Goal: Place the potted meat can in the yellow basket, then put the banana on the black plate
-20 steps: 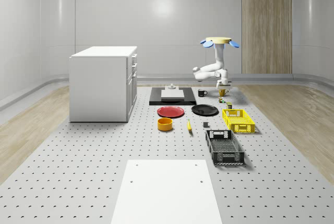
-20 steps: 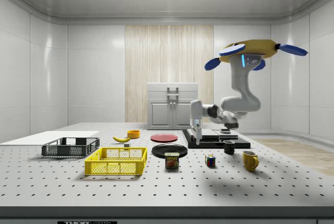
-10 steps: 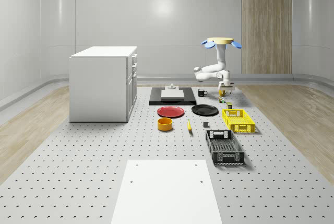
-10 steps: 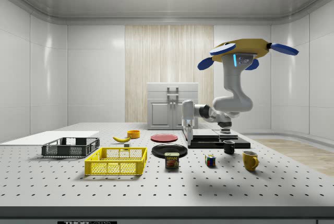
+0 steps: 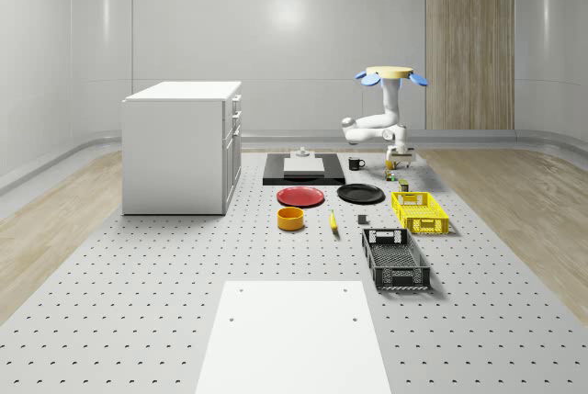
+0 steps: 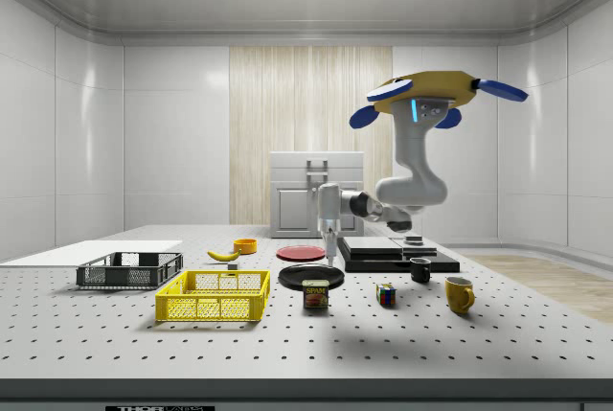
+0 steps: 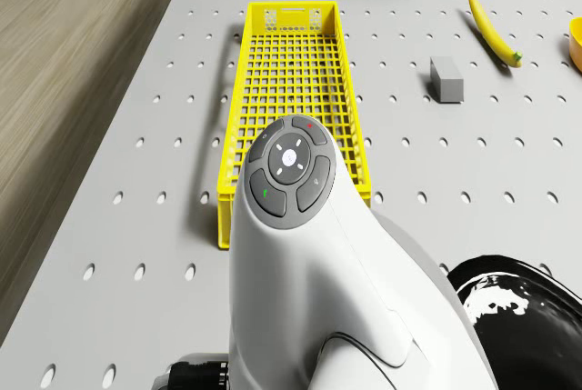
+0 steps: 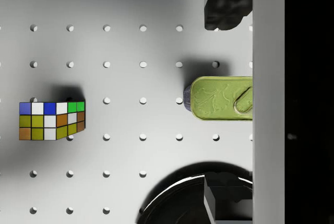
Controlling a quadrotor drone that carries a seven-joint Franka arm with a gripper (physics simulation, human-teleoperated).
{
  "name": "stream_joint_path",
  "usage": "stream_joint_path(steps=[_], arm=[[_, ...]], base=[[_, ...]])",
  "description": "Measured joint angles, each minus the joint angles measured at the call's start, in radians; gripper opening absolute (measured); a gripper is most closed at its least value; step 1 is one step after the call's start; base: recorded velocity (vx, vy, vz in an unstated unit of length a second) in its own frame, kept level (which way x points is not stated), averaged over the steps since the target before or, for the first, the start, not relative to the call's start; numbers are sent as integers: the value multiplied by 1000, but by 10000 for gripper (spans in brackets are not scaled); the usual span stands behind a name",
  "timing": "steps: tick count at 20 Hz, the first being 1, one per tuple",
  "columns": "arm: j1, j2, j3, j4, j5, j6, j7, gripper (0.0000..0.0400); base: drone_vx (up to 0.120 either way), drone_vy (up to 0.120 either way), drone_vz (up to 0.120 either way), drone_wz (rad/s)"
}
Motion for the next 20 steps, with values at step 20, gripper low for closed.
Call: stream_joint_path(steps=[20], arm=[[-16, -74, -13, 8, 5, 77, 13, 400]], base=[[34, 0, -58, 0]])
